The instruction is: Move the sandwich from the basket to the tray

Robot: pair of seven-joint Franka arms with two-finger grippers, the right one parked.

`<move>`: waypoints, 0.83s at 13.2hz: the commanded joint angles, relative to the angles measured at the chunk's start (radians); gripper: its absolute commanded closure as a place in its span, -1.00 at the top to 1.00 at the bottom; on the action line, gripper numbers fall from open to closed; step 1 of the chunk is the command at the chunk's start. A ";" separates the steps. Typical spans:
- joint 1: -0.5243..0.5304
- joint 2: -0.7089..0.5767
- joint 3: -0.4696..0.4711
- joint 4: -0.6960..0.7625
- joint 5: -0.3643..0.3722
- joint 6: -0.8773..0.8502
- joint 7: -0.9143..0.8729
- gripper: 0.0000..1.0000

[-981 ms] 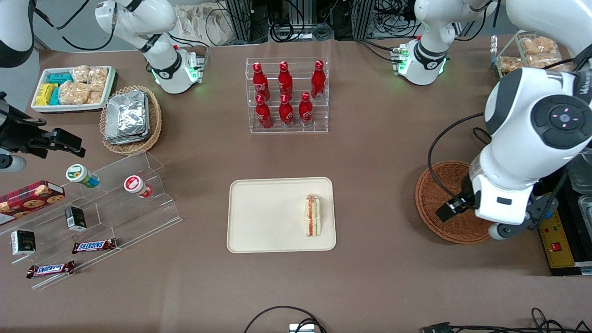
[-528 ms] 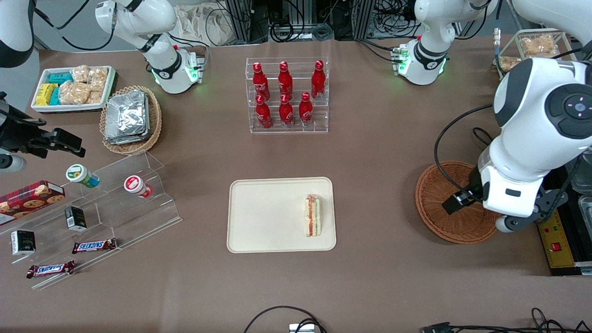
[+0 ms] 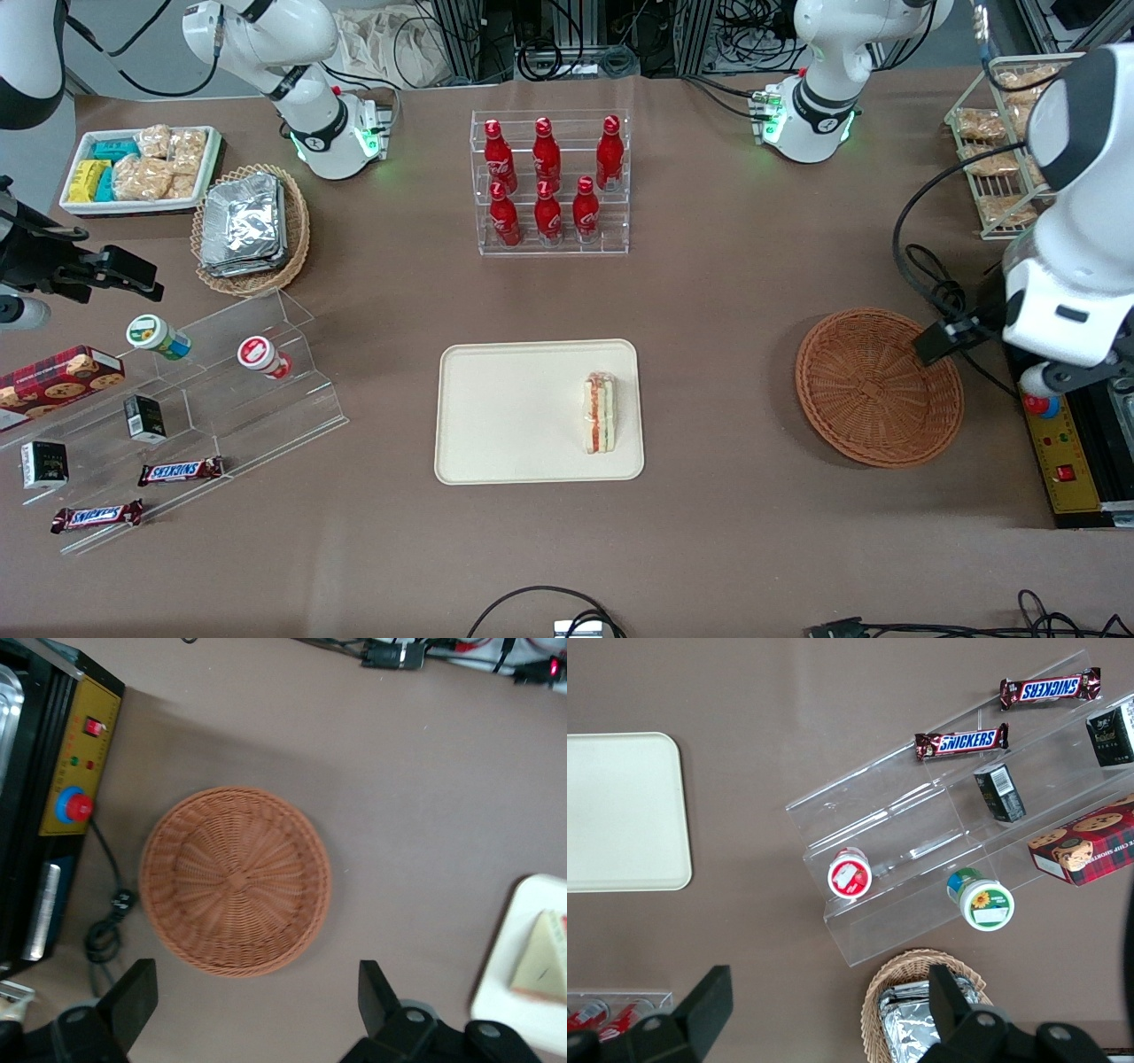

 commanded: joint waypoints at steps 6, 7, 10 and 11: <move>-0.001 -0.243 0.154 -0.171 -0.131 -0.101 0.415 1.00; -0.001 -0.252 0.155 -0.168 -0.132 -0.115 0.416 1.00; -0.004 -0.258 0.152 -0.165 -0.137 -0.117 0.418 1.00; -0.004 -0.263 0.149 -0.165 -0.137 -0.117 0.413 1.00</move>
